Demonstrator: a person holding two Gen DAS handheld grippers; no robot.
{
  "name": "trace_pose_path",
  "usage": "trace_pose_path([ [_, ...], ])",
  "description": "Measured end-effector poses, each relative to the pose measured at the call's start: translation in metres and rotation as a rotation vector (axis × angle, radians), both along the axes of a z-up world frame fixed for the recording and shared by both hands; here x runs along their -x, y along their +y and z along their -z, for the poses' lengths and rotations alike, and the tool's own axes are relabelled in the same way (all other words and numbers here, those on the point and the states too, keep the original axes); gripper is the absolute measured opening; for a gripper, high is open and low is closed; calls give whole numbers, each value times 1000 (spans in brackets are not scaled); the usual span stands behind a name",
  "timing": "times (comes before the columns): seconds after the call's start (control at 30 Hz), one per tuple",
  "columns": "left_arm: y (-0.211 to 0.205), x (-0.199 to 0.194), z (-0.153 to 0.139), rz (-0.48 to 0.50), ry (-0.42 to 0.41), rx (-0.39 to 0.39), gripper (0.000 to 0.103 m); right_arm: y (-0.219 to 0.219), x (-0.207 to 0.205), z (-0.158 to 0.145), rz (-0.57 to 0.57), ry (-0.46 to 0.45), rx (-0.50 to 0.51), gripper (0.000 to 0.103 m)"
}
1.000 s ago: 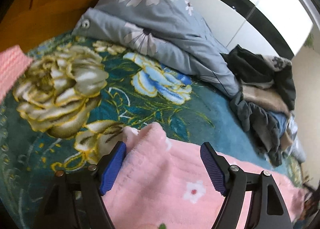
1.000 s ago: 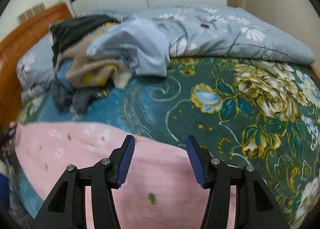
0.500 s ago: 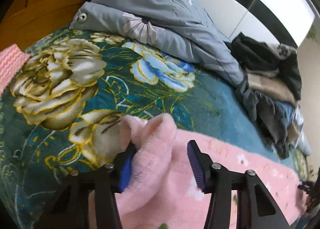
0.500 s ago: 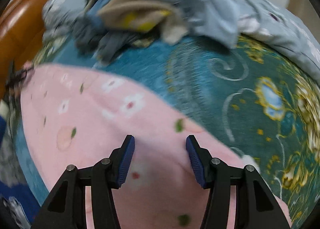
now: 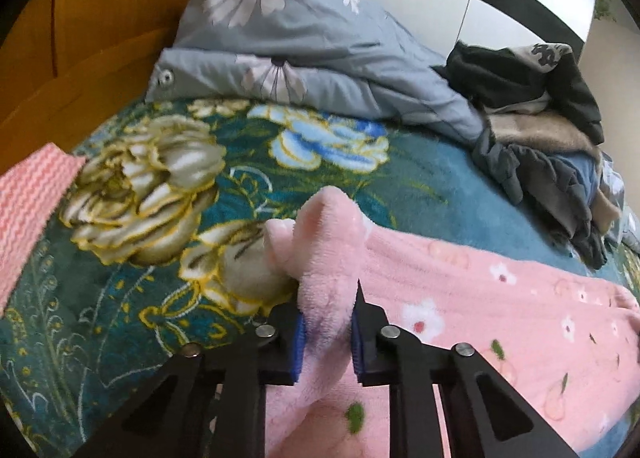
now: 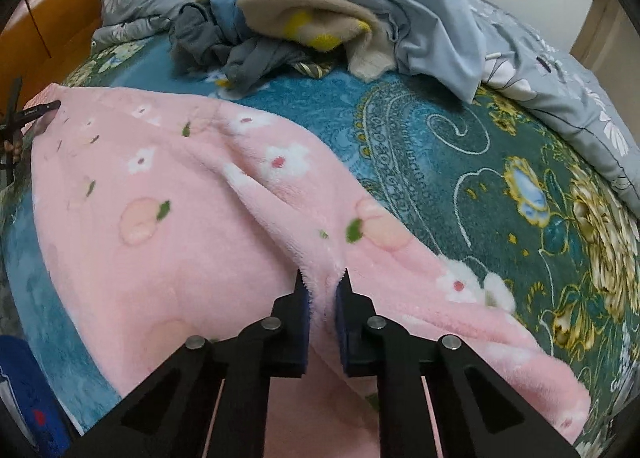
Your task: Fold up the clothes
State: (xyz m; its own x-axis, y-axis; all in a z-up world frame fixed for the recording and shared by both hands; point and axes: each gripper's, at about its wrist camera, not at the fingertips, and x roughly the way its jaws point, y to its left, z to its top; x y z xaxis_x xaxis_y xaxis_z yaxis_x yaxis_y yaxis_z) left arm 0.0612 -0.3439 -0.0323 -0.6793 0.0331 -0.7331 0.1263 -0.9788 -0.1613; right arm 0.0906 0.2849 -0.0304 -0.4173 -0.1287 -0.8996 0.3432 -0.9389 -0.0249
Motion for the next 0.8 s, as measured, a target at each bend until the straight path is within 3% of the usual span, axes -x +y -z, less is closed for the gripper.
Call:
trace_pose_path([
  [0.13,2,-15,-25,12,82,-12,17,3,-9,-19,17,76,36,9],
  [0.3,10,-25,-48,36,128,45,17,7,-16,-39,47,145,41,8],
  [0.43,9,-22,-41,20,118,33,17,3,-15,-33,61,141,9,8],
  [0.57,14,-25,-30,7,91,30,17,3,-17,-24,44,105,60,11],
  [0.8,15,-34,-30,-25,117,12,17,-9,-29,-21,23,111,-3,11],
])
